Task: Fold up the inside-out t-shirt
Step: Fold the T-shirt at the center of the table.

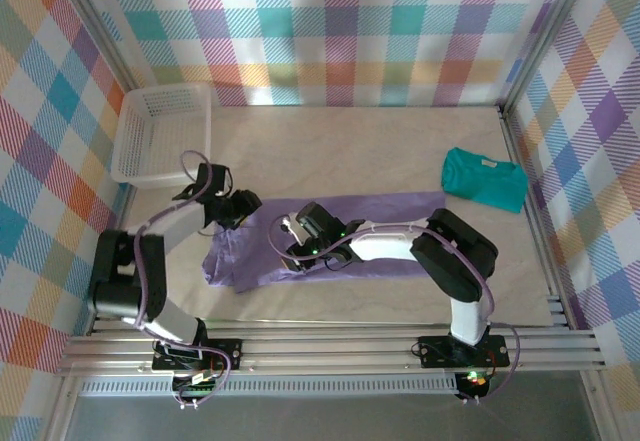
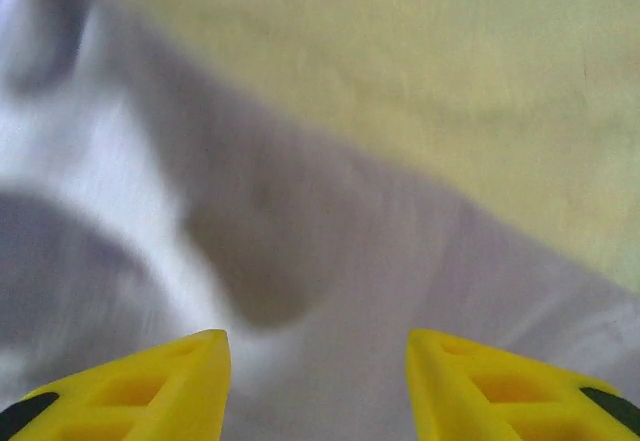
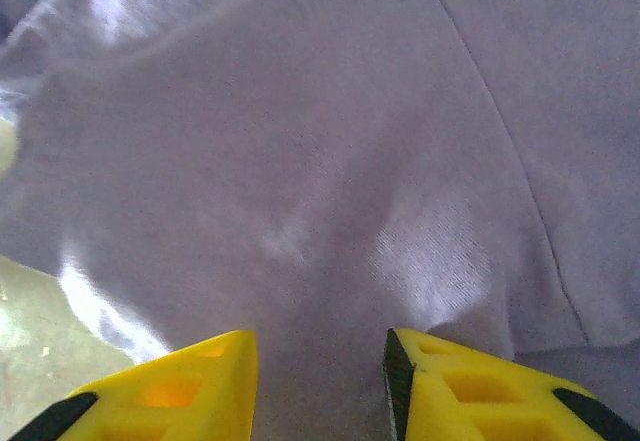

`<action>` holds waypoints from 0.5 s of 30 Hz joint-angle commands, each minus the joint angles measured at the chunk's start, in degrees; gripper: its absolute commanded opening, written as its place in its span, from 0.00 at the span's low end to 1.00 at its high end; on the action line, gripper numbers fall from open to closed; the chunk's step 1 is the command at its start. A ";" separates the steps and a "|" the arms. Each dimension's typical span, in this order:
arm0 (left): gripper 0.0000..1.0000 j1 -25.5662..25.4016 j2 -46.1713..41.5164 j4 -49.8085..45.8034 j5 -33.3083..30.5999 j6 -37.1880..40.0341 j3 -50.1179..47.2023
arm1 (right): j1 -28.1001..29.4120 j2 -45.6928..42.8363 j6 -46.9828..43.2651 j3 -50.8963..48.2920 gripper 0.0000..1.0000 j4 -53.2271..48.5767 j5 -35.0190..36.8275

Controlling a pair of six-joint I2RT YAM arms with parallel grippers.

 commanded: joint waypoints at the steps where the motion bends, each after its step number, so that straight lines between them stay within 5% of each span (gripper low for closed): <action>1: 0.49 -0.24 4.99 6.78 -4.36 3.04 4.43 | -0.38 1.45 4.52 -0.81 0.38 1.60 -3.13; 9: 0.49 2.05 15.82 2.62 -7.99 6.40 13.49 | -1.61 0.17 3.53 0.06 0.43 -2.73 -2.39; 15: 0.50 2.19 16.20 -2.39 -10.08 8.08 16.15 | -4.95 -4.18 3.80 2.11 0.54 -4.21 -6.77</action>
